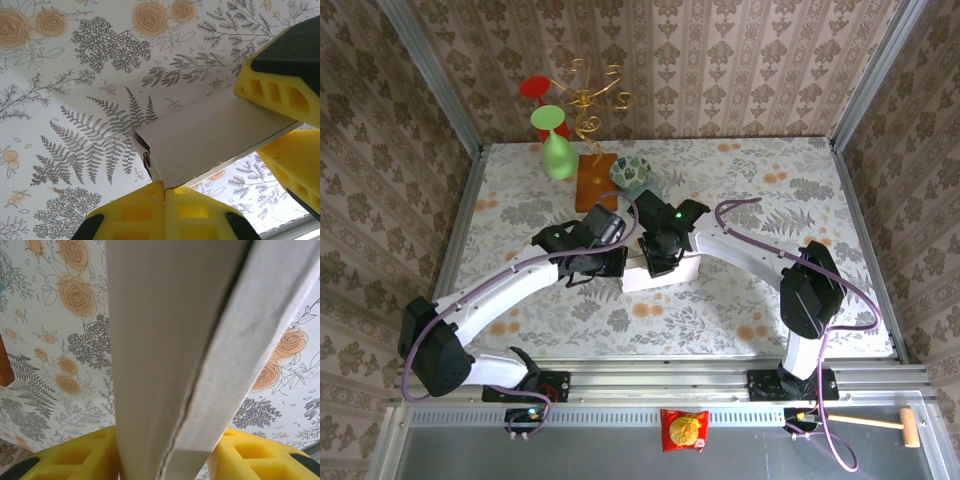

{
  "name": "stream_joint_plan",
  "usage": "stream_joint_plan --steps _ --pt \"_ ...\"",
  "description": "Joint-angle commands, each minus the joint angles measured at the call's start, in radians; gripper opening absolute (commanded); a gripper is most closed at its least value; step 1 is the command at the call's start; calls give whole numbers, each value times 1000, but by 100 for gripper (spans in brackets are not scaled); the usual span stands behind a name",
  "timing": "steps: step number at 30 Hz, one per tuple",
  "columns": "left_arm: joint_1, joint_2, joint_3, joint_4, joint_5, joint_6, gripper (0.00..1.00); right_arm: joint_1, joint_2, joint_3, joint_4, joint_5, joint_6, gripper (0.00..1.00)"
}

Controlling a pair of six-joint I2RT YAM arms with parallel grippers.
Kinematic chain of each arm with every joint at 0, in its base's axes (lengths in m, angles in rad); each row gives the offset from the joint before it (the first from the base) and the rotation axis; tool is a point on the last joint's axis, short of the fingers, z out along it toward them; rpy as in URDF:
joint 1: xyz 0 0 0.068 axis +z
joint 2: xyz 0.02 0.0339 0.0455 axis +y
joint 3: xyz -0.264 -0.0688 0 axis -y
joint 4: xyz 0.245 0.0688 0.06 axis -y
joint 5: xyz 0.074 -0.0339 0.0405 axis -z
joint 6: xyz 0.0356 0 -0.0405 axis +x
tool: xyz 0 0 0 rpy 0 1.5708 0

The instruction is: Fold the paper box

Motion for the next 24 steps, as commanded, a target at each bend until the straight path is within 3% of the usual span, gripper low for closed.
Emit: stream_joint_plan --steps 1,24 --pt "17 -15 20 -42 31 -25 0 0 1 -28 -26 13 231 47" --pt "92 -54 -90 82 114 -98 0 -6 -6 -49 -15 7 221 47"
